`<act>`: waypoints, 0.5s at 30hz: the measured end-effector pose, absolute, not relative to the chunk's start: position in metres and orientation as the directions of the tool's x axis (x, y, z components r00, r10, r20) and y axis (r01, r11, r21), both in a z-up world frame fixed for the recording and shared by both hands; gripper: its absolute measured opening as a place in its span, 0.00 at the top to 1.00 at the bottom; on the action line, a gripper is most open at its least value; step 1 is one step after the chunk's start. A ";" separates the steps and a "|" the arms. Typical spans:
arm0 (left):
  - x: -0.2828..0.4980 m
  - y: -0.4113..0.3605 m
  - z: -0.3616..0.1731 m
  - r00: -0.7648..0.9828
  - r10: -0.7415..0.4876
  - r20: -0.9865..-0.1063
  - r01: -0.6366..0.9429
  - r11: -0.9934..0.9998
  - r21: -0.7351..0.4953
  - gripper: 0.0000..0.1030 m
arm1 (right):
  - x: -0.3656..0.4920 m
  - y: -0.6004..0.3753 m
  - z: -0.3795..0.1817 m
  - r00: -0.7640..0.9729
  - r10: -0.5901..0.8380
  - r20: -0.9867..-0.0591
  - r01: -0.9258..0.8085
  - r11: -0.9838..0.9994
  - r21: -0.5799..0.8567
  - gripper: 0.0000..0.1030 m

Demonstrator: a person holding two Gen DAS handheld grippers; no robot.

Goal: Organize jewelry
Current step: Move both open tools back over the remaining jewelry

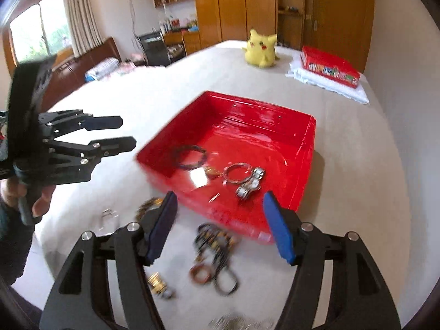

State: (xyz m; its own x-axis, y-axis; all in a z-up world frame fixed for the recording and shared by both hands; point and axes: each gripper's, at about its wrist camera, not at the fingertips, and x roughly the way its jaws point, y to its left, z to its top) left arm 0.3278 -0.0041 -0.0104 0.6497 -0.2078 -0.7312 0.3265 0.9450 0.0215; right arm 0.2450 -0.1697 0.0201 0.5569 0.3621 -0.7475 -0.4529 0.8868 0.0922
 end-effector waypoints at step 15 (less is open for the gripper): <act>0.198 0.029 -0.107 0.560 -0.163 -0.813 0.252 0.968 -0.020 0.25 | 0.097 -0.219 -0.055 0.579 0.254 -0.775 -0.284 0.954 0.101 0.26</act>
State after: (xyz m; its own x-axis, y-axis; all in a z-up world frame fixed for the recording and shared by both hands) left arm 0.1979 0.0286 -0.1074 0.5596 -0.1625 -0.8127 0.2517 0.9676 -0.0202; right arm 0.0970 -0.2191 -0.0547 0.5788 0.2541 -0.7748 -0.2839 0.9536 0.1006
